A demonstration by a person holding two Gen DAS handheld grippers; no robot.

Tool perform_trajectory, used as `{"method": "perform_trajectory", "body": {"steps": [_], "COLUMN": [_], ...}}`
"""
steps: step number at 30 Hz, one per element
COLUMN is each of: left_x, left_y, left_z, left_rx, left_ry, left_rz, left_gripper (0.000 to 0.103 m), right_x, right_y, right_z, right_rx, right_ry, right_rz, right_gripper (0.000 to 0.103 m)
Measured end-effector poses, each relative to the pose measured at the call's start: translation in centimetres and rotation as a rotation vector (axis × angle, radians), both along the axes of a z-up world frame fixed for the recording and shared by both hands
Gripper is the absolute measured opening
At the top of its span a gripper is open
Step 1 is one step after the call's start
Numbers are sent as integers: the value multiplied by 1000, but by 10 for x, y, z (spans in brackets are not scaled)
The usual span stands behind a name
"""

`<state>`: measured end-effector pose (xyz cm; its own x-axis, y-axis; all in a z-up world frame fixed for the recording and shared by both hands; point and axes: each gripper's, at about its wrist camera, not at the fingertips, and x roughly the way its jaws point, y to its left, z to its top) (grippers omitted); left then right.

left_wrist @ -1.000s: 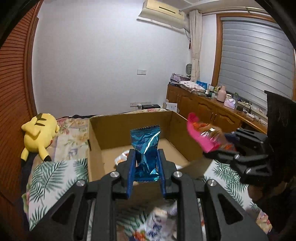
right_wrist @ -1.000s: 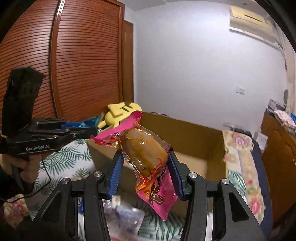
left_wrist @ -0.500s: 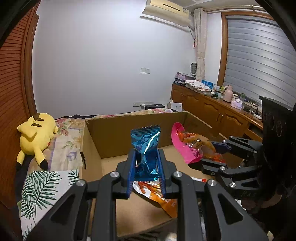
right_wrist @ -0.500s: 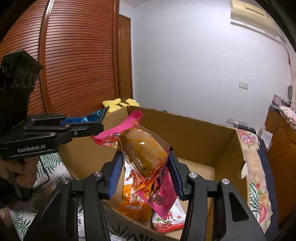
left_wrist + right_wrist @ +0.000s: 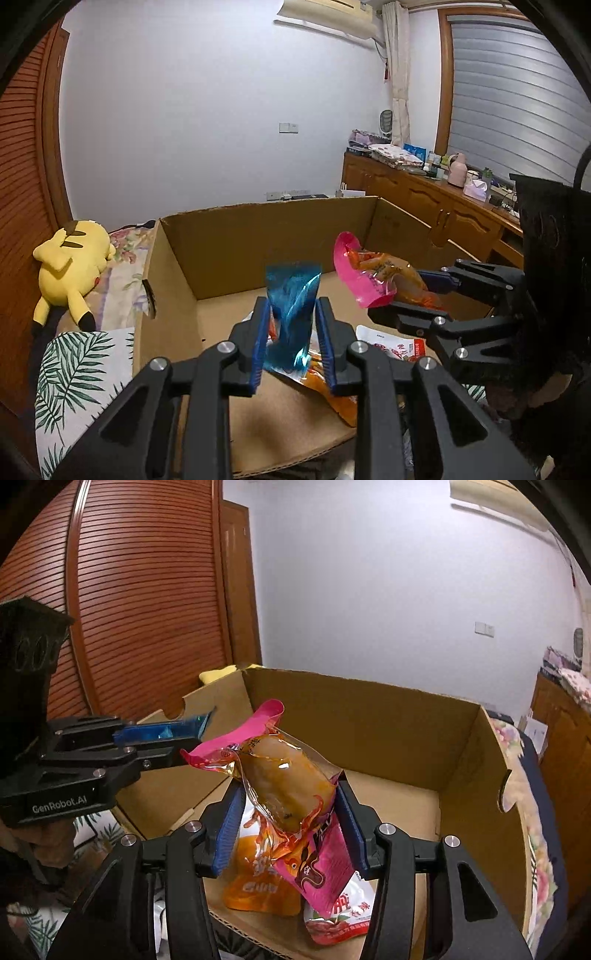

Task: Organize snacks
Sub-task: 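Carry both snacks over the box and release them inside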

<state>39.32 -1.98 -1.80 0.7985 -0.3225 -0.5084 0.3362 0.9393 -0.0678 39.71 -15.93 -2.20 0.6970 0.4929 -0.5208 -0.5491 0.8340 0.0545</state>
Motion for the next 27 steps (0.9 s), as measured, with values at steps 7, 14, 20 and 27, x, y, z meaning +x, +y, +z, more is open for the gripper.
{"method": "perform_trajectory", "body": {"steps": [7, 14, 20, 27], "left_x": [0, 0, -4, -17], "left_y": [2, 3, 1, -1], "left_z": [-1, -2, 1, 13], "left_rx": [1, 15, 22, 26], "left_ry": [-4, -12, -16, -35], "left_rz": [15, 26, 29, 17], "left_gripper": [28, 31, 33, 34], "right_x": [3, 1, -3, -19], "right_y": [0, 1, 2, 6], "right_z": [1, 0, 5, 22], "right_rx": [1, 0, 10, 13], "right_ry": [-9, -21, -34, -52], "right_rz": [-3, -5, 3, 10], "right_gripper": [52, 53, 53, 53]}}
